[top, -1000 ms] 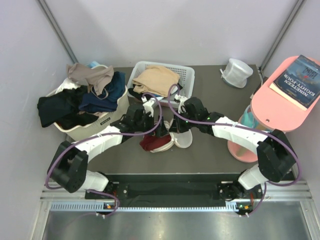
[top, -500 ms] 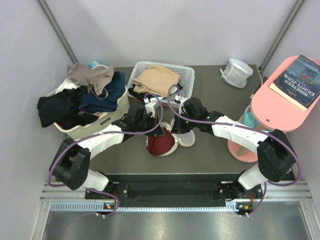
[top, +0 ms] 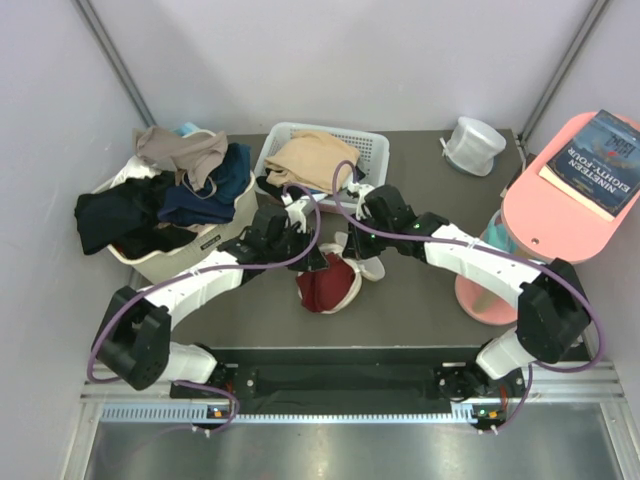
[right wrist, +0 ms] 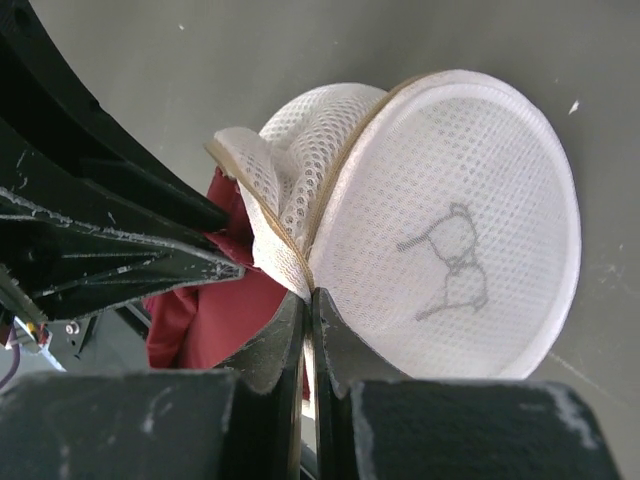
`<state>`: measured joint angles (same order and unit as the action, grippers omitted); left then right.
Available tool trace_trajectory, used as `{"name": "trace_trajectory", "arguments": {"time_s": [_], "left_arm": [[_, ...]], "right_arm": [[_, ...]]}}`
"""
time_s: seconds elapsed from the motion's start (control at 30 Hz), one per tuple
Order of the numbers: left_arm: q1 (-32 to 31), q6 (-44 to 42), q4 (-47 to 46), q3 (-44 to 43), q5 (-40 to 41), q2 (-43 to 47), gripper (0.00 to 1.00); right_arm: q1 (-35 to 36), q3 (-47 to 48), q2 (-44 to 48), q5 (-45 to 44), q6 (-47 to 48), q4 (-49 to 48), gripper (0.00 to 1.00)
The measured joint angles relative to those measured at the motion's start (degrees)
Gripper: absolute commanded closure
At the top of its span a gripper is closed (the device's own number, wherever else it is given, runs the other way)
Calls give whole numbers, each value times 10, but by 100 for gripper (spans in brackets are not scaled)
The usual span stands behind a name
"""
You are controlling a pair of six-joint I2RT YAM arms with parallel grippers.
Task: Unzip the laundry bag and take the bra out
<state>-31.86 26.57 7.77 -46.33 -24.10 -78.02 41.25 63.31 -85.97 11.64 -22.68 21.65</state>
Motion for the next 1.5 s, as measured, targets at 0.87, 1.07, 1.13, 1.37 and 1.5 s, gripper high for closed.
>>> {"name": "trace_trajectory", "arguments": {"time_s": [0.87,1.07,1.13,1.37,1.5], "left_arm": [[1,-19,-25,-9,-39,-15,100],[0,-109,13,-57,-70,-44,100],[0,-126,22,-67,-76,-55,100],[0,-129,36,-70,-91,-50,100],[0,-125,61,-70,-77,-3,100]], "right_arm": [[9,27,-17,8,37,17,100],[9,55,-36,34,68,20,100],[9,62,-47,47,76,20,100],[3,61,-68,40,70,16,100],[-16,61,-68,14,59,21,100]]}}
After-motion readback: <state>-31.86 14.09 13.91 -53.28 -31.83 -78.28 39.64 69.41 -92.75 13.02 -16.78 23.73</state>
